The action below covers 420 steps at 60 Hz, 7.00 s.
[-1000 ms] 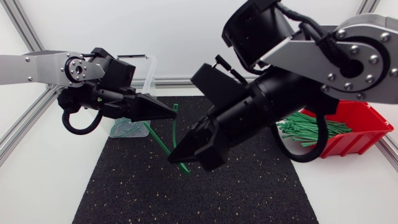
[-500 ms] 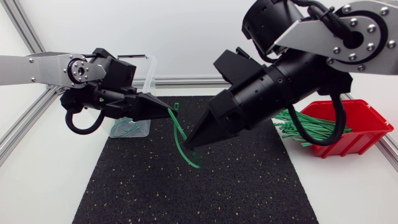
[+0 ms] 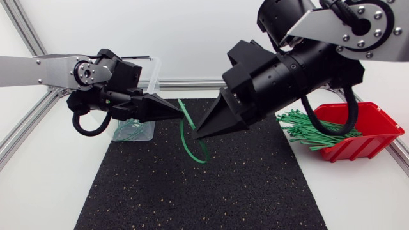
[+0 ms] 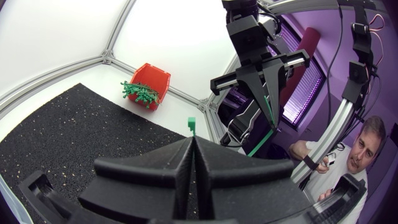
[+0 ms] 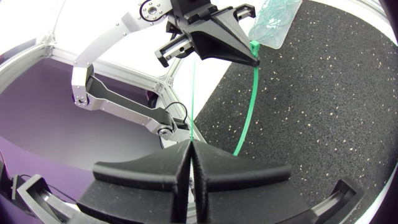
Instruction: Take a green cable tie from the red box, thread the tail through the head to close it, then place it in the transparent bin on the left.
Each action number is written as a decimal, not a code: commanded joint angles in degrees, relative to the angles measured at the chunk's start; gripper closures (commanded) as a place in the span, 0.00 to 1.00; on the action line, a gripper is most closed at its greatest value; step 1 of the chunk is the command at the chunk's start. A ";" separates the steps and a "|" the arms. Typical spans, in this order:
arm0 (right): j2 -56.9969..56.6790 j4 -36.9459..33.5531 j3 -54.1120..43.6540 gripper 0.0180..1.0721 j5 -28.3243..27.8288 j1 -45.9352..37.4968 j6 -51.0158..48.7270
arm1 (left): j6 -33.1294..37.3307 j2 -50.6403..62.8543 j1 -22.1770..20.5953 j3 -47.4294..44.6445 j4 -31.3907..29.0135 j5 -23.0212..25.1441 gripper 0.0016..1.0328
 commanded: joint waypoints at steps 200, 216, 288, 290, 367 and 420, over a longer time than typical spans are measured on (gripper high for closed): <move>-2.29 26.73 -10.89 0.95 -5.34 -1.92 52.95 | -69.30 -9.67 -3.91 -28.79 85.83 -11.08 0.97; -3.08 26.82 -10.54 0.95 -6.04 -2.01 54.09 | -70.80 -13.18 -4.96 -30.28 85.92 -12.40 0.97; -6.94 25.24 -10.18 0.95 -7.27 -0.95 54.71 | -72.38 -18.72 -6.89 -33.01 86.01 -16.44 0.97; -6.94 25.24 -10.18 0.95 -7.27 -0.95 54.71 | -72.38 -18.90 -6.89 -33.09 86.01 -16.44 0.97; -5.89 26.47 -10.36 0.95 -7.27 -1.13 55.06 | -69.21 -24.78 -11.38 -36.26 86.10 -22.77 0.97; -5.89 25.50 -11.24 0.95 -7.63 -3.85 55.24 | -67.19 -25.05 -9.71 -36.35 86.10 -24.62 0.97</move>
